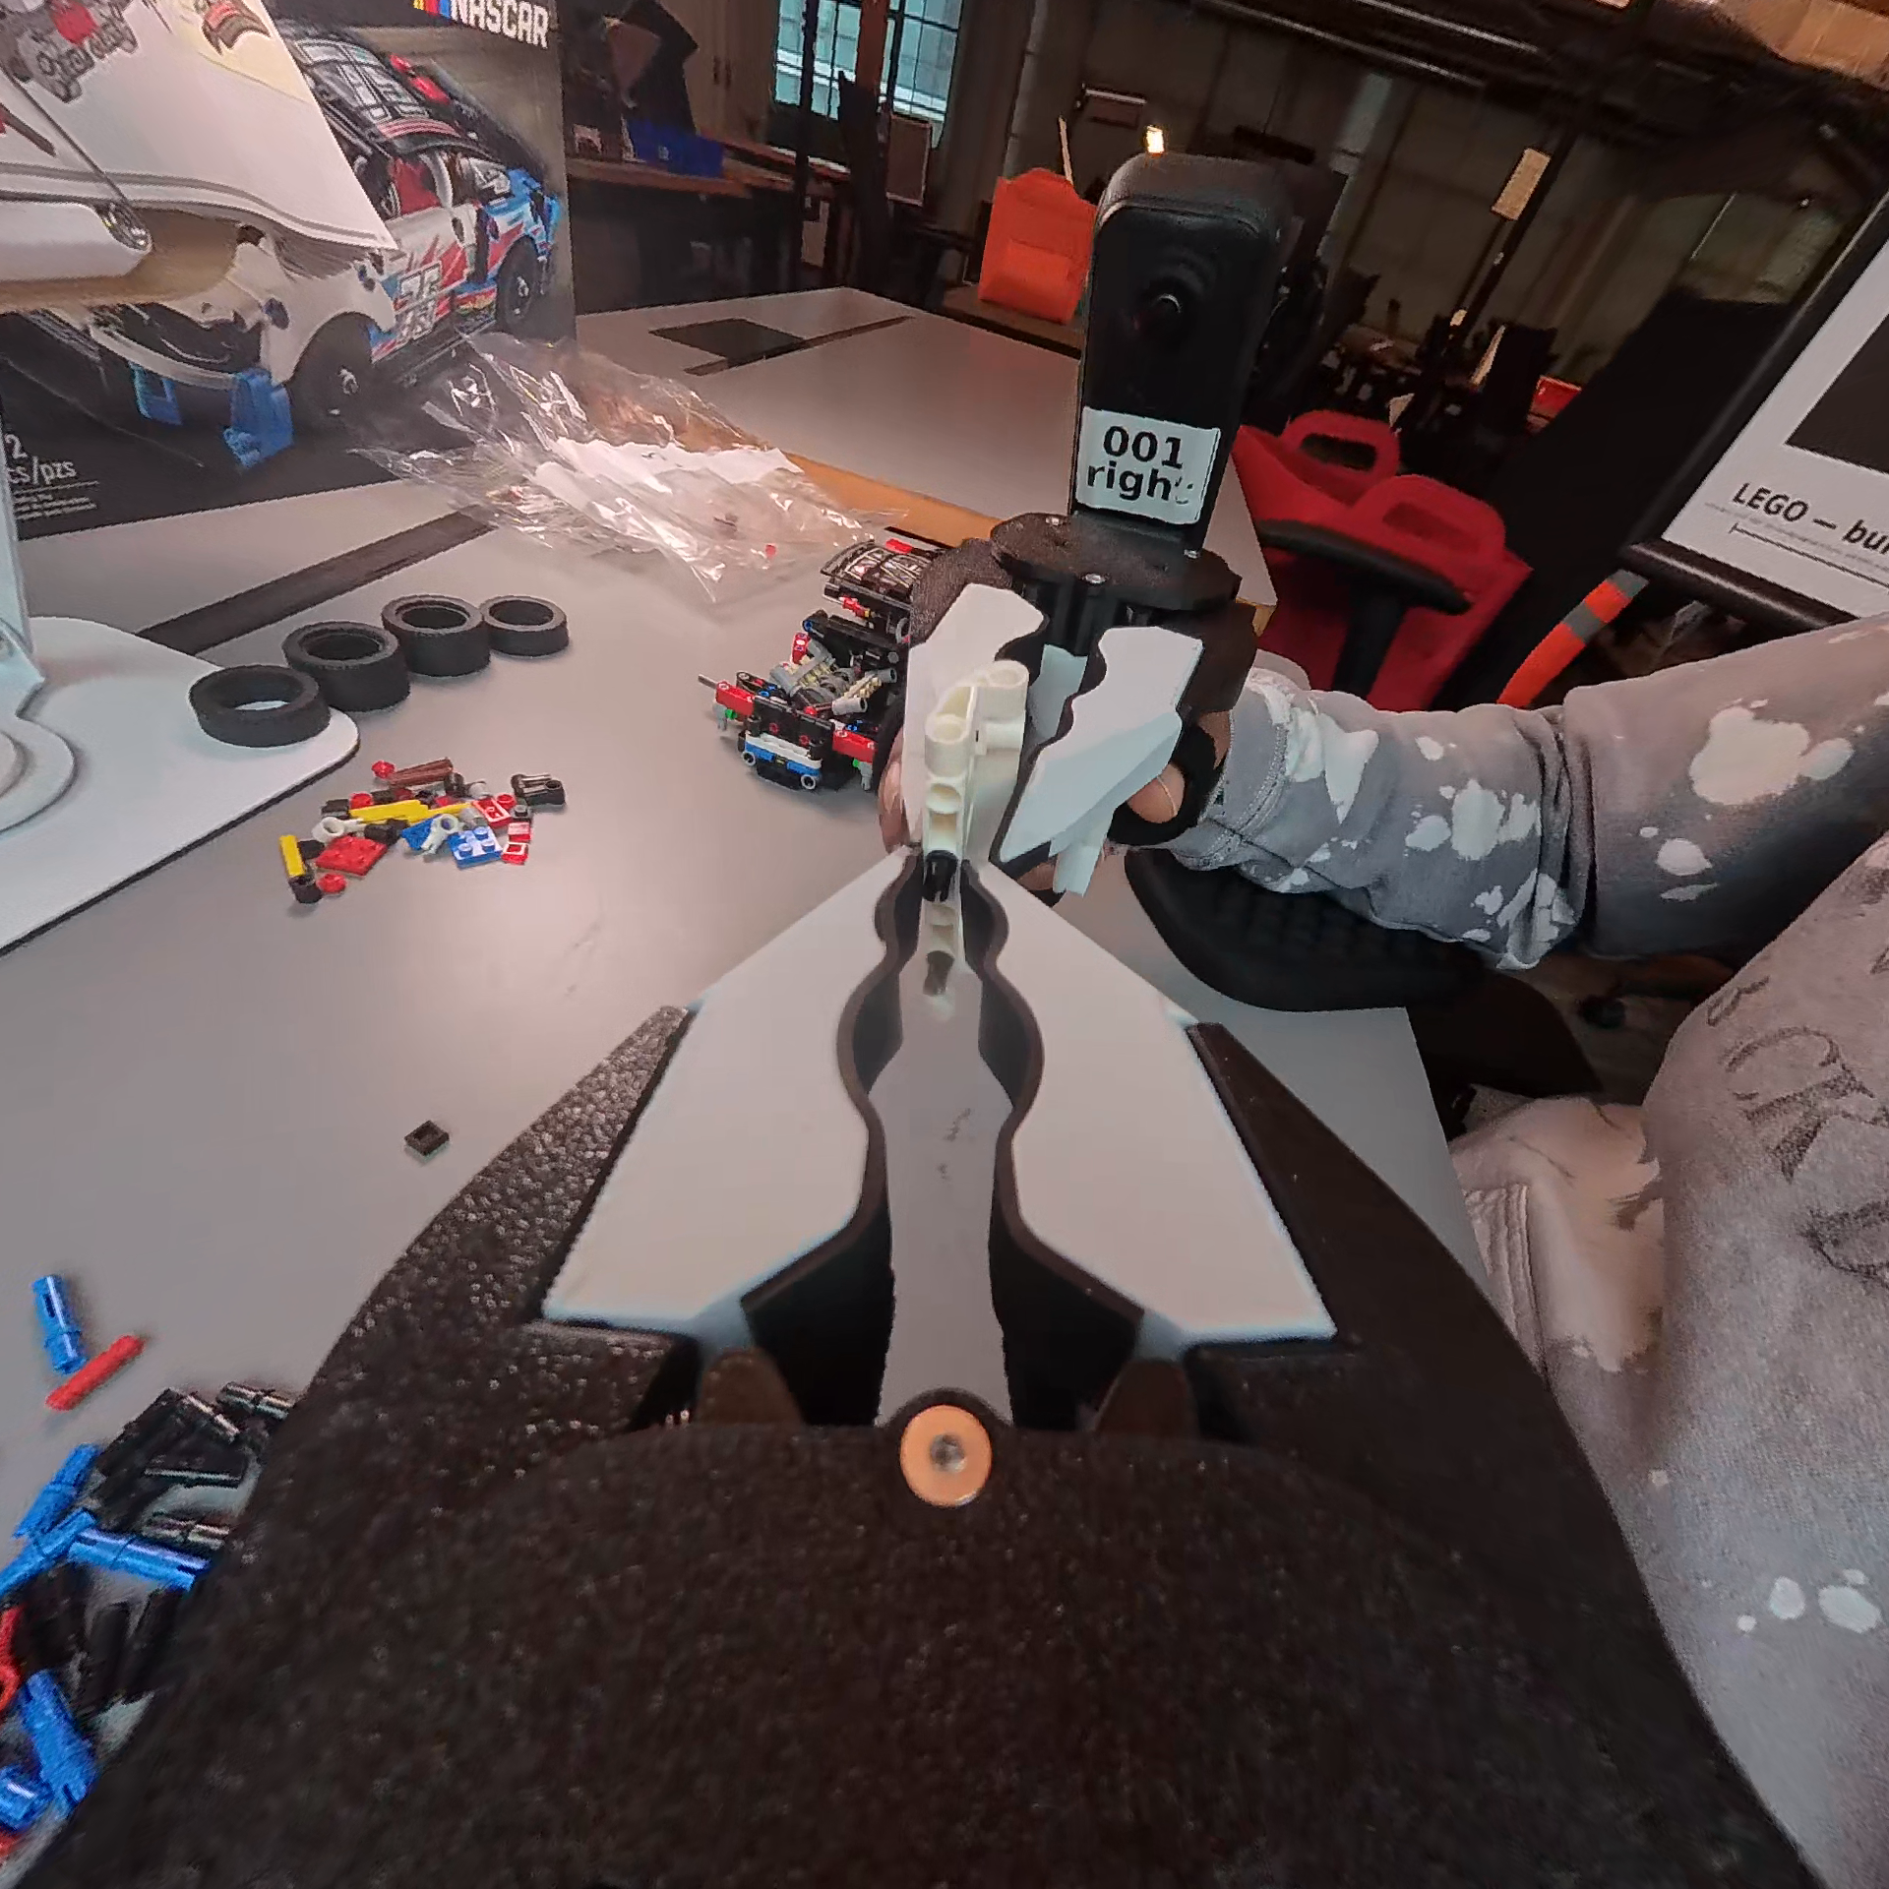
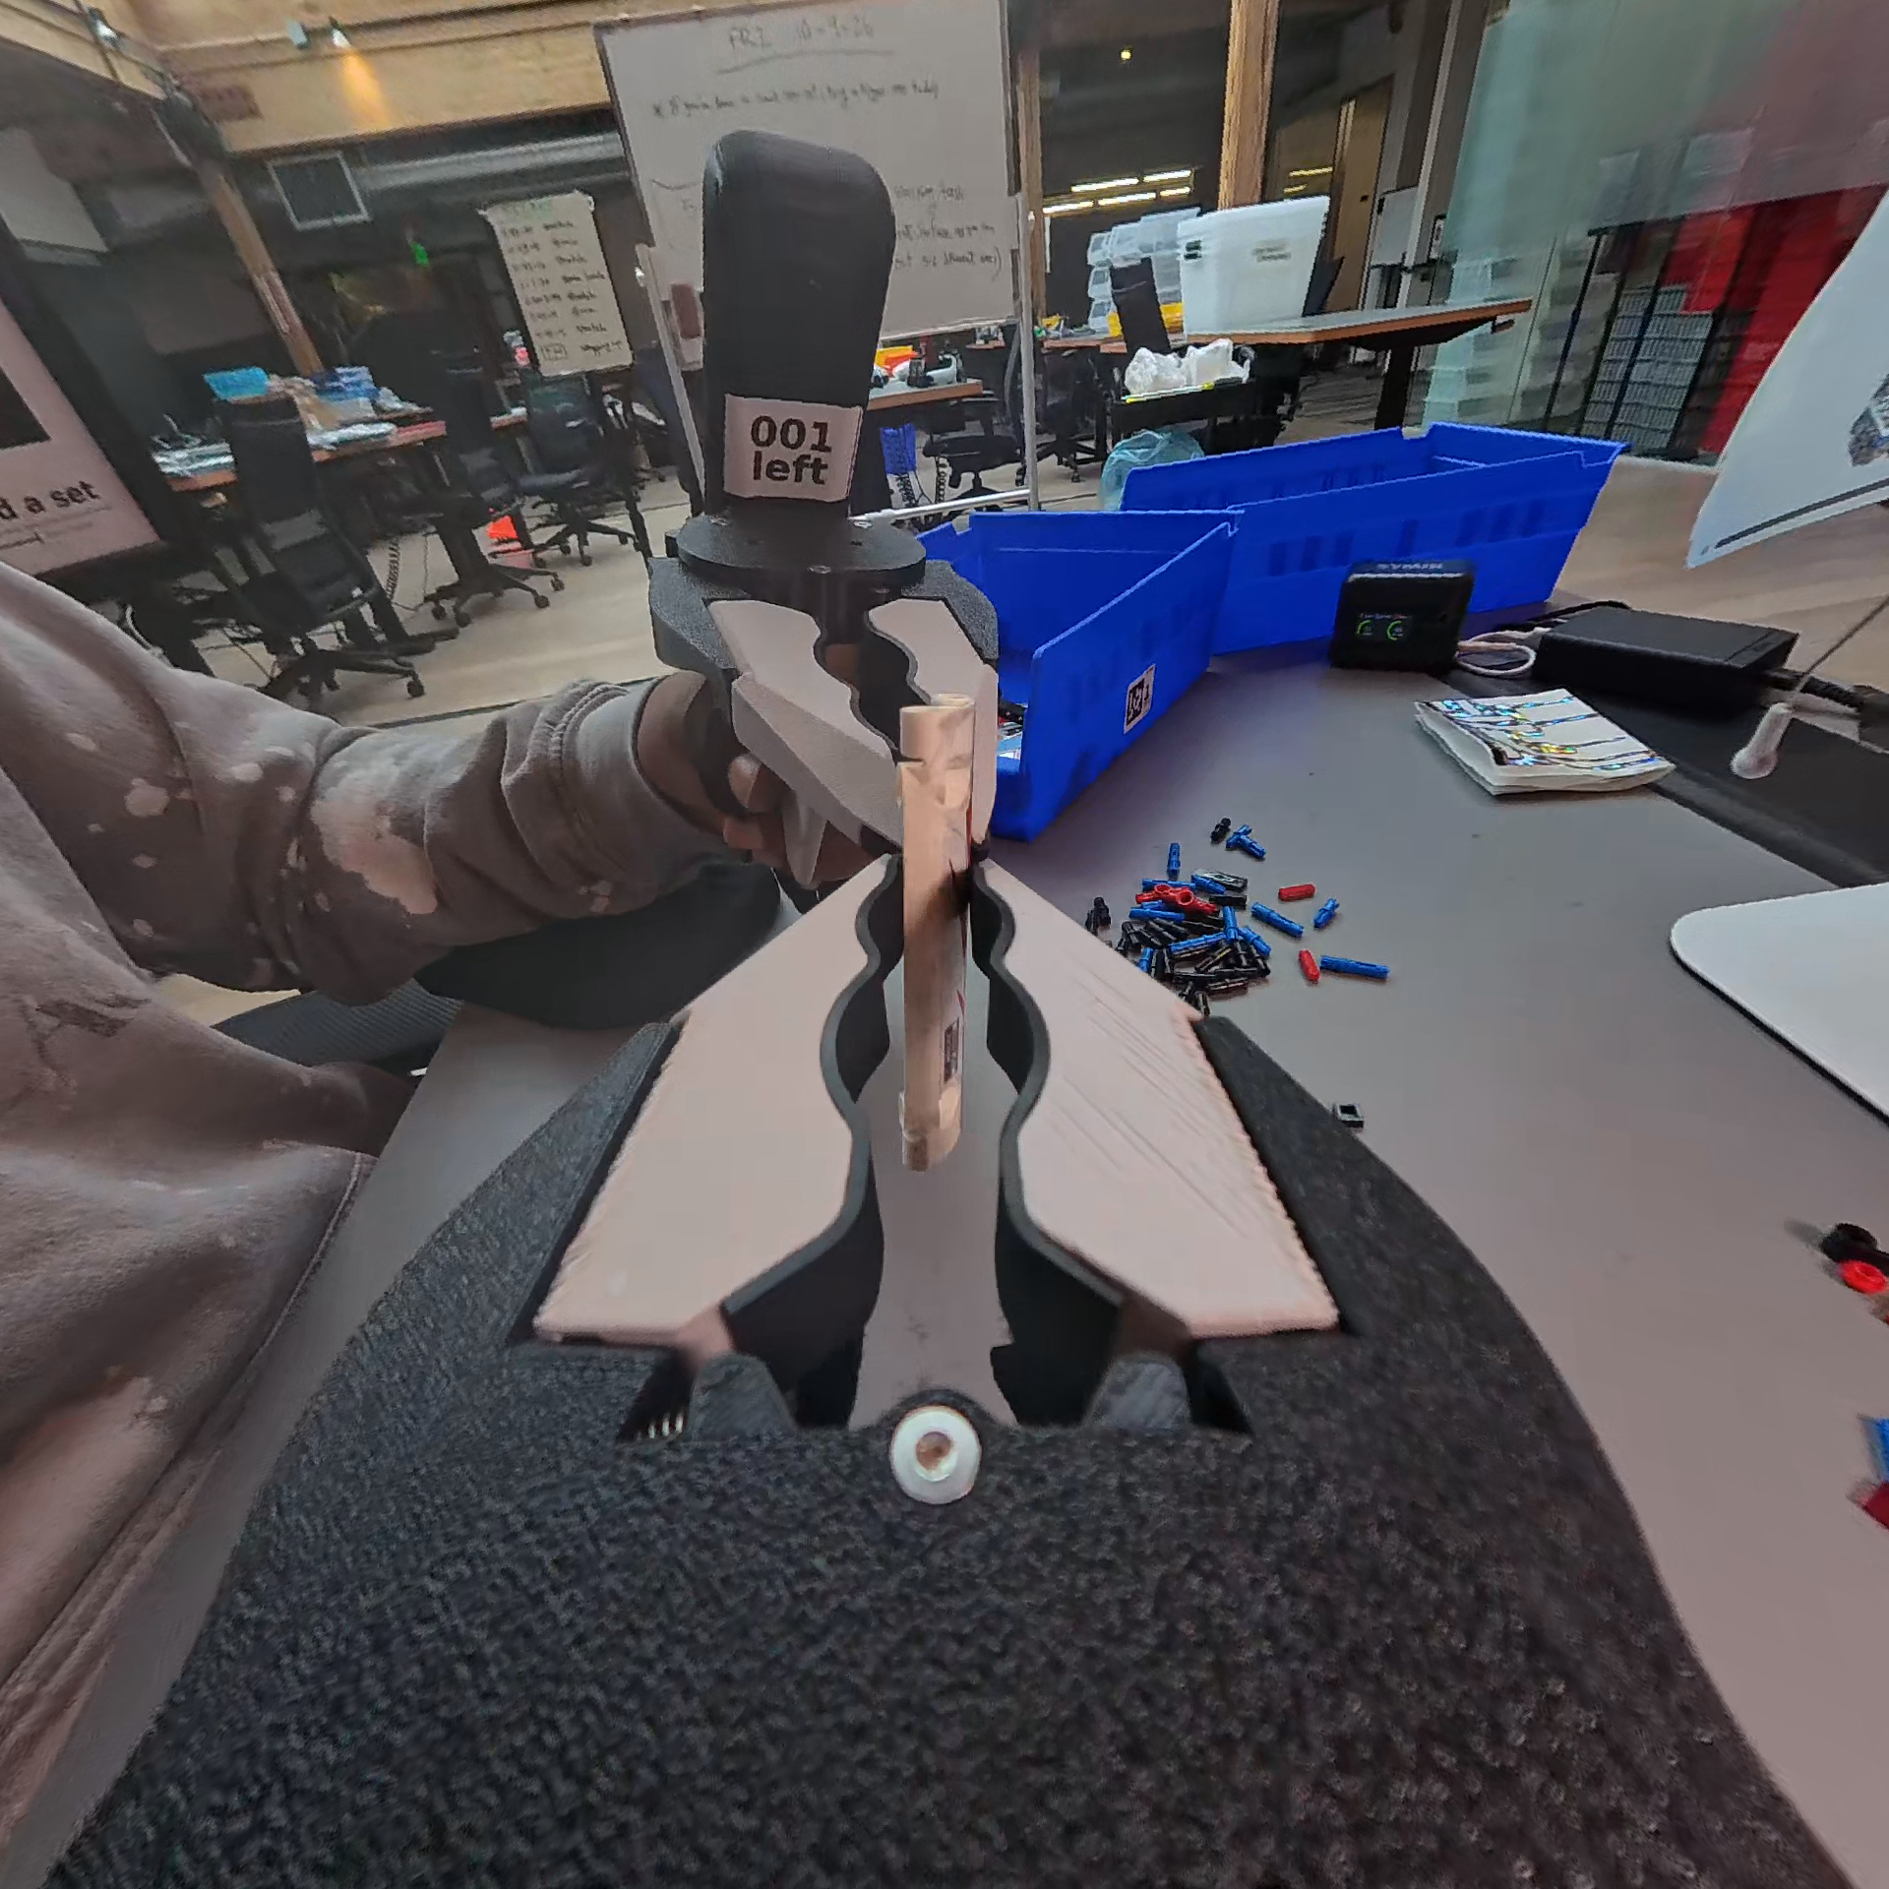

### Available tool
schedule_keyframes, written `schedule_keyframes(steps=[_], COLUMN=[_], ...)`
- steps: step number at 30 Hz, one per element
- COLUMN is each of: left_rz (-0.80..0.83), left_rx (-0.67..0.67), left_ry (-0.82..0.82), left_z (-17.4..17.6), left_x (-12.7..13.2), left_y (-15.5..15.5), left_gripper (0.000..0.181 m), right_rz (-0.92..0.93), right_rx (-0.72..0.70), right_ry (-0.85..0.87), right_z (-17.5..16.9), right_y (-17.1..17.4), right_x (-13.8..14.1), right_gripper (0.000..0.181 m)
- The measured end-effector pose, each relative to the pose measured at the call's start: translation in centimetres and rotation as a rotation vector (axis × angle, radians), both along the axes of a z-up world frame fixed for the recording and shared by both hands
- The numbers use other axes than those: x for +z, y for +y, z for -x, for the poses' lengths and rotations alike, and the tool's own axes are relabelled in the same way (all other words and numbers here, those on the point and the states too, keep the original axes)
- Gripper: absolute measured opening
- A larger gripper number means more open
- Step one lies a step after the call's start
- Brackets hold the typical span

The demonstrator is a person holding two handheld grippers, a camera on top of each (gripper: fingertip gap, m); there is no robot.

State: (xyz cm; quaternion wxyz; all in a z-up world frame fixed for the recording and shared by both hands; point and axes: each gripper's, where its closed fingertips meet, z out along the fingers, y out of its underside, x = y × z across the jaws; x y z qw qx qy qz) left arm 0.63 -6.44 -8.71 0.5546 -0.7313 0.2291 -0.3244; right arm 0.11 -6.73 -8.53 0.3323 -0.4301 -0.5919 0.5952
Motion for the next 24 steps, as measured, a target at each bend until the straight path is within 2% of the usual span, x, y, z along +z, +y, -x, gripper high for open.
schedule_keyframes(steps=[15, 24], left_rz=[0.005, 0.004], left_rx=[-0.054, -0.029], left_ry=[-0.042, -0.030], left_z=[-0.3, 0.0], left_x=[0.0, 0.1], left_y=[-0.8, -0.7], left_gripper=[0.007, 0.005], right_rz=[0.050, -0.002], right_rx=[0.053, -0.013], right_ry=[-0.007, -0.013], right_z=[-0.4, 0.1], right_y=[-0.8, -0.3], right_x=[0.0, -0.2], right_gripper=[0.011, 0.008])
